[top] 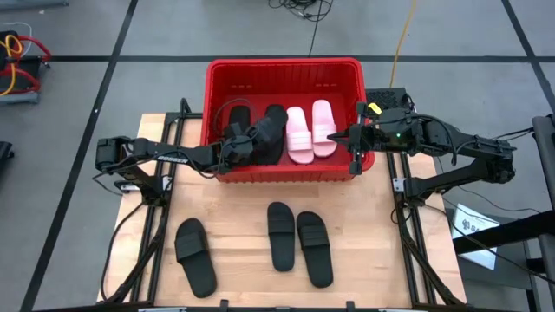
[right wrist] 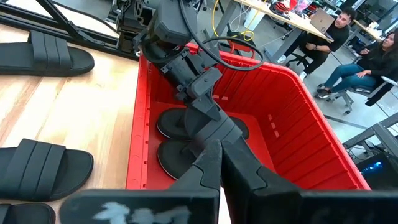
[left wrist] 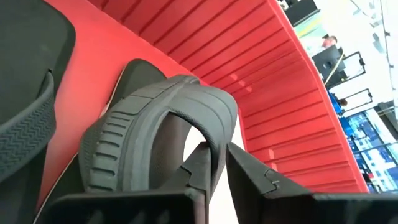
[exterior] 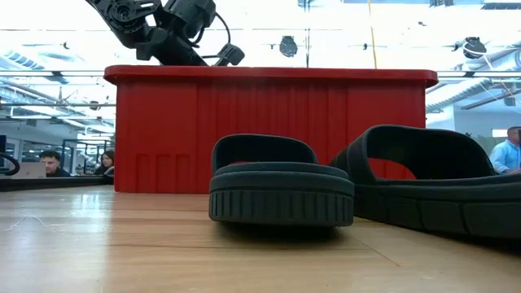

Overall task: Pick and place slides into bin
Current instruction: Put the black slide into the red bin

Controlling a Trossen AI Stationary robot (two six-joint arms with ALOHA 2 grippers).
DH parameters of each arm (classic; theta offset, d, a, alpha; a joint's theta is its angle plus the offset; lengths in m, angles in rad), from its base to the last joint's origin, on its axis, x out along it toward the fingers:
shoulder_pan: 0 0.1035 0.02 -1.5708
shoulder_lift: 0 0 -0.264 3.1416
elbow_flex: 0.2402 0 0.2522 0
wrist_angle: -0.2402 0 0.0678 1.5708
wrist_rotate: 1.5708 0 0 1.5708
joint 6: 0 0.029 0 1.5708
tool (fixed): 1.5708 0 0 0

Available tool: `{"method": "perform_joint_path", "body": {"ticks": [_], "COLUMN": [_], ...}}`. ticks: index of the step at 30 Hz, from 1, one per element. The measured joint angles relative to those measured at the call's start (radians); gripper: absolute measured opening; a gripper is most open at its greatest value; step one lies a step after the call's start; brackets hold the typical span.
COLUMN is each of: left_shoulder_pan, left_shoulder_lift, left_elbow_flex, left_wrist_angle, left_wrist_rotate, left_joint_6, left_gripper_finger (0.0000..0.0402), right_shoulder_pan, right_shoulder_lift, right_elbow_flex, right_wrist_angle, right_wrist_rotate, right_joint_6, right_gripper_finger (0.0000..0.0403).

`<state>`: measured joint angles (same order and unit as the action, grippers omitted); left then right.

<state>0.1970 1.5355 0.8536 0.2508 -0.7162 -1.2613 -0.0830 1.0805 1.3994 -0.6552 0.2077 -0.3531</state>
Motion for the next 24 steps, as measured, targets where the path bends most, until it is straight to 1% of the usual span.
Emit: {"method": "perform_joint_path", "body": {"ticks": [8, 12, 15, 20, 24], "left_shoulder_pan": [0.000, 0.000, 0.000, 0.013, 0.038], "left_shoulder_lift": [0.000, 0.000, -0.001, -0.001, -0.001], "left_elbow_flex": [0.000, 0.000, 0.000, 0.000, 0.000], "left_wrist_angle": [-0.016, -0.016, -0.016, -0.016, -0.015], "left_wrist_rotate": [0.025, 0.045, 0.062, 0.065, 0.122], "left_joint_6": [-0.001, 0.028, 0.089, 0.104, 0.110], "left_gripper_finger": [0.0102, 0.0118, 0.0118, 0.0104, 0.0091], "right_shoulder_pan": [0.000, 0.000, 0.000, 0.000, 0.000], "right_shoulder_lift": [0.000, 0.000, 0.000, 0.000, 0.000], "right_elbow_flex": [0.000, 0.000, 0.000, 0.000, 0.000], "right_wrist_angle": [0.000, 0.000, 0.000, 0.000, 0.000], "right_wrist_rotate": [0.000, 0.000, 0.000, 0.000, 0.000], "right_joint_6": [-0.004, -0.008, -0.008, -0.015, -0.026], "right_gripper_finger": [0.0000, 0.0000, 0.0000, 0.0000, 0.0000]}}
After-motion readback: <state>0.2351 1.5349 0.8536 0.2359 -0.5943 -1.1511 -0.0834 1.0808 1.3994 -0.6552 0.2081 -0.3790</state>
